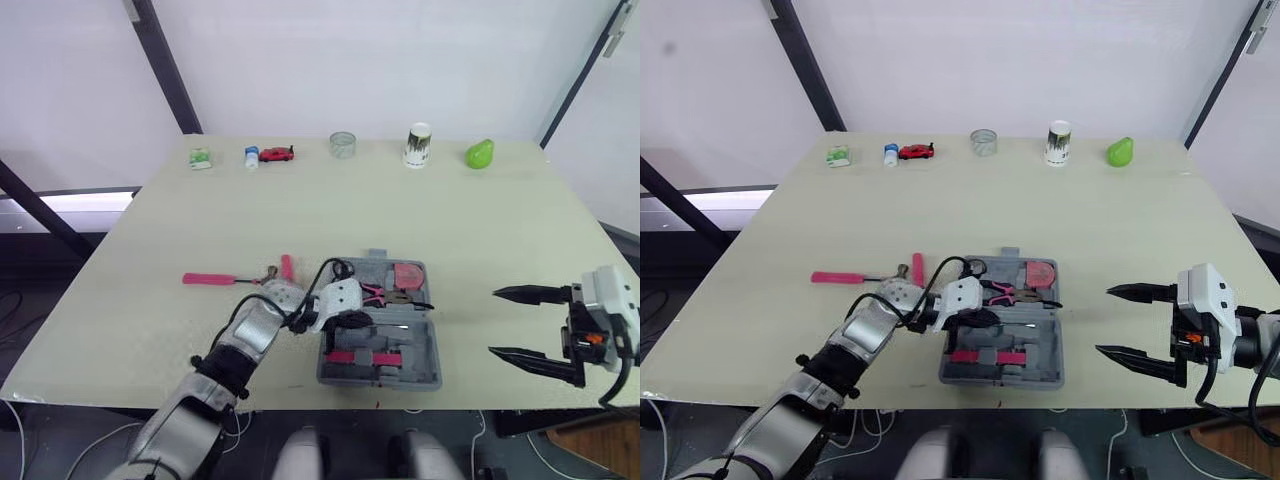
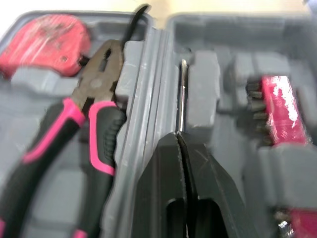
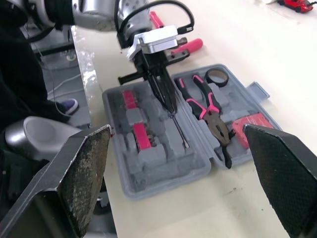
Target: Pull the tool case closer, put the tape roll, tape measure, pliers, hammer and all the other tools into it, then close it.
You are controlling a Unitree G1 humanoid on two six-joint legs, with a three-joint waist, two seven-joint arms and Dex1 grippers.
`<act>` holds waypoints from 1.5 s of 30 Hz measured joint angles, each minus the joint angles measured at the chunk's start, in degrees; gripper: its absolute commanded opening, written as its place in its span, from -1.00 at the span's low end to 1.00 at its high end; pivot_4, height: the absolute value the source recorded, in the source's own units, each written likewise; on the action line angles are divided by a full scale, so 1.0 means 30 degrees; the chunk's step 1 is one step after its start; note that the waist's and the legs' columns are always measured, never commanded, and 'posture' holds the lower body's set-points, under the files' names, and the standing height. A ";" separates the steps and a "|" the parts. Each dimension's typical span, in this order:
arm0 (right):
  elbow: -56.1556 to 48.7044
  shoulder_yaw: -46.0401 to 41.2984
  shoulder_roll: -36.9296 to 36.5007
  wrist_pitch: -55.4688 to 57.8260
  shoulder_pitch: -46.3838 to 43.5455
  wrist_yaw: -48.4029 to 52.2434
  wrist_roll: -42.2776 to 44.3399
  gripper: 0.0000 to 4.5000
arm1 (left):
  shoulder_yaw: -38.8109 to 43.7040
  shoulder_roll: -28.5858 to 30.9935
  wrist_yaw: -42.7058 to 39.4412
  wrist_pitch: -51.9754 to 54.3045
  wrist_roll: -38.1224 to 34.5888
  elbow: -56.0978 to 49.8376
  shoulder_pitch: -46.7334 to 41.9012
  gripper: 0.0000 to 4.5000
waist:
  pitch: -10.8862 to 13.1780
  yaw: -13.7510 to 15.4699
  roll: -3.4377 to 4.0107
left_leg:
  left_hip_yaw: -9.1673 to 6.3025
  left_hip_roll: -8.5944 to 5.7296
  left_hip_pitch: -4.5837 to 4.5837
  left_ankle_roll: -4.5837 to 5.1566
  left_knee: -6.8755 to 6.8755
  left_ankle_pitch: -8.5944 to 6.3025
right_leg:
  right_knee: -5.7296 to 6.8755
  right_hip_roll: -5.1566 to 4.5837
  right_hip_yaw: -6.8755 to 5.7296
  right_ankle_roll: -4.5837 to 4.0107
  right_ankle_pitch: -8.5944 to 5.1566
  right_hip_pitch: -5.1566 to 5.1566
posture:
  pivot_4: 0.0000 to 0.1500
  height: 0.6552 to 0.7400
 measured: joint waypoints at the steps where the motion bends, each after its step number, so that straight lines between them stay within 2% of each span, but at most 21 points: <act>1: 0.0015 0.0229 0.0261 0.0095 -0.0226 -0.0224 0.0067 1.00 | 0.0637 -0.0012 0.0342 0.1148 -0.0723 -0.0936 0.0637 -0.97 | 0.0013 -0.0026 -0.0009 | -0.0004 0.0008 -0.0005 0.0000 -0.0001 0.0000 | 0.0001 0.0006 0.0000 0.0000 0.0000 -0.0006 | 1.00 1.00; 8: 0.0551 0.2565 0.3067 0.0035 -0.2212 -0.2663 -0.0504 1.00 | 0.5637 -0.0482 0.4517 0.5971 -0.4324 -0.7538 0.3384 -0.97 | 0.0023 -0.0057 -0.0011 | 0.0009 0.0022 0.0007 -0.0001 -0.0006 0.0000 | 0.0002 0.0007 0.0011 0.0001 0.0001 -0.0004 | 1.00 1.00; 11: 0.1368 0.4187 0.5480 -0.0428 -0.3856 -0.5085 -0.1931 1.00 | 0.8251 -0.1840 0.7255 0.6569 -0.5673 -0.9501 0.5323 -0.97 | 0.0027 -0.0286 -0.0012 | 0.0005 0.0023 0.0008 -0.0001 -0.0020 0.0000 | 0.0003 0.0007 0.0009 -0.0002 0.0002 -0.0007 | 1.00 1.00; 14: 0.2238 0.5304 0.6843 -0.0710 -0.4816 -0.6495 -0.3008 1.00 | 1.0027 -0.2247 0.9181 0.6686 -0.6229 -1.1014 0.6771 -0.97 | 0.0030 -0.0299 -0.0008 | 0.0008 0.0021 0.0008 -0.0002 -0.0030 0.0001 | 0.0001 0.0002 0.0003 -0.0004 0.0002 -0.0007 | 1.00 1.00; 18: 0.3761 0.6489 0.8549 -0.1484 -0.6062 -0.7425 -0.3979 1.00 | 1.1264 -0.2569 1.0849 0.6313 -0.6423 -1.2266 0.8797 -0.97 | 0.0032 -0.0343 -0.0010 | 0.0024 0.0016 0.0011 -0.0003 -0.0034 0.0000 | -0.0009 -0.0012 0.0005 -0.0004 0.0002 -0.0007 | 1.00 1.00; 24: 0.6540 0.7086 0.9566 -0.2983 -0.7075 -0.7008 -0.4614 1.00 | 1.2180 -0.2572 1.1233 0.5498 -0.7032 -1.3103 1.1063 -0.97 | 0.0042 -0.0429 -0.0017 | 0.0045 0.0019 0.0018 -0.0004 -0.0056 -0.0001 | -0.0022 -0.0017 0.0015 -0.0012 0.0000 -0.0009 | 1.00 1.00; 25: 0.7174 0.7089 0.9599 -0.3096 -0.7201 -0.6762 -0.4603 1.00 | 1.2549 -0.2570 1.1199 0.5304 -0.7307 -1.3185 1.1526 -0.87 | 0.0042 -0.0421 -0.0017 | 0.0043 0.0018 0.0019 -0.0004 -0.0073 -0.0001 | -0.0029 -0.0020 0.0009 -0.0015 -0.0003 -0.0012 | 1.00 1.00; 27: 0.8552 0.6995 0.9200 -0.4190 -0.7058 -0.6257 -0.5013 1.00 | 1.3241 -0.2490 1.0611 0.4592 -0.8063 -1.3396 1.3006 -0.56 | 0.0042 -0.0432 -0.0017 | 0.0069 0.0015 0.0035 -0.0004 -0.0124 -0.0001 | -0.0066 -0.0029 0.0027 -0.0072 -0.0034 -0.0011 | 1.00 1.00; 28: 0.8591 0.6994 0.9175 -0.4225 -0.7042 -0.6238 -0.5031 1.00 | 1.3259 -0.2482 1.0594 0.4569 -0.8078 -1.3397 1.3028 -0.56 | 0.0042 -0.0432 -0.0018 | 0.0070 0.0015 0.0036 -0.0004 -0.0127 -0.0001 | -0.0069 -0.0030 0.0027 -0.0072 -0.0034 -0.0011 | 1.00 1.00; 29: 0.8920 0.6647 0.8809 -0.4730 -0.6374 -0.5871 -0.5093 1.00 | 1.3645 -0.2351 1.0106 0.4113 -0.8390 -1.3408 1.4147 -0.25 | 0.0039 -0.0423 -0.0022 | 0.0076 0.0015 0.0038 -0.0004 -0.0165 -0.0001 | -0.0112 -0.0031 0.0027 -0.0074 -0.0035 -0.0010 | 1.00 1.00; 30: 0.9076 0.5958 0.8175 -0.5083 -0.5116 -0.5452 -0.5023 1.00 | 1.4197 -0.2243 0.9656 0.3682 -0.8672 -1.3393 1.5448 -0.13 | 0.0036 -0.0396 -0.0028 | 0.0094 0.0004 0.0040 -0.0005 -0.0213 -0.0002 | -0.0147 -0.0050 0.0035 -0.0070 -0.0038 -0.0011 | 1.00 1.00; 35: 0.9282 0.3782 0.6545 -0.5795 -0.2068 -0.4237 -0.4597 1.00 | 1.5112 -0.2186 0.8735 0.2642 -0.9064 -1.3024 1.7753 0.96 | 0.0044 -0.0445 -0.0030 | 0.0129 -0.0009 0.0056 -0.0005 -0.0244 -0.0002 | -0.0161 -0.0056 0.0079 -0.0062 -0.0054 -0.0035 | 1.00 1.00; 39: 0.9078 0.1075 0.5343 -0.6818 0.1565 -0.2609 -0.3888 1.00 | 1.6362 -0.2138 0.7807 0.1326 -0.9238 -1.1423 1.9987 0.98 | 0.0058 -0.0552 -0.0056 | 0.0178 0.0006 0.0090 -0.0005 -0.0255 -0.0006 | -0.0160 -0.0052 0.0118 0.0007 -0.0103 -0.0058 | 1.00 1.00; 45: 0.9816 -0.0063 0.5336 -0.7622 0.3219 -0.1600 -0.3720 1.00 | 1.6492 -0.2229 0.7743 0.0932 -0.9427 -1.1325 2.0854 0.98 | 0.0076 -0.0568 -0.0113 | 0.0195 0.0024 0.0092 -0.0011 -0.0251 -0.0010 | -0.0169 -0.0082 0.0154 0.0017 -0.0107 -0.0086 | 1.00 1.00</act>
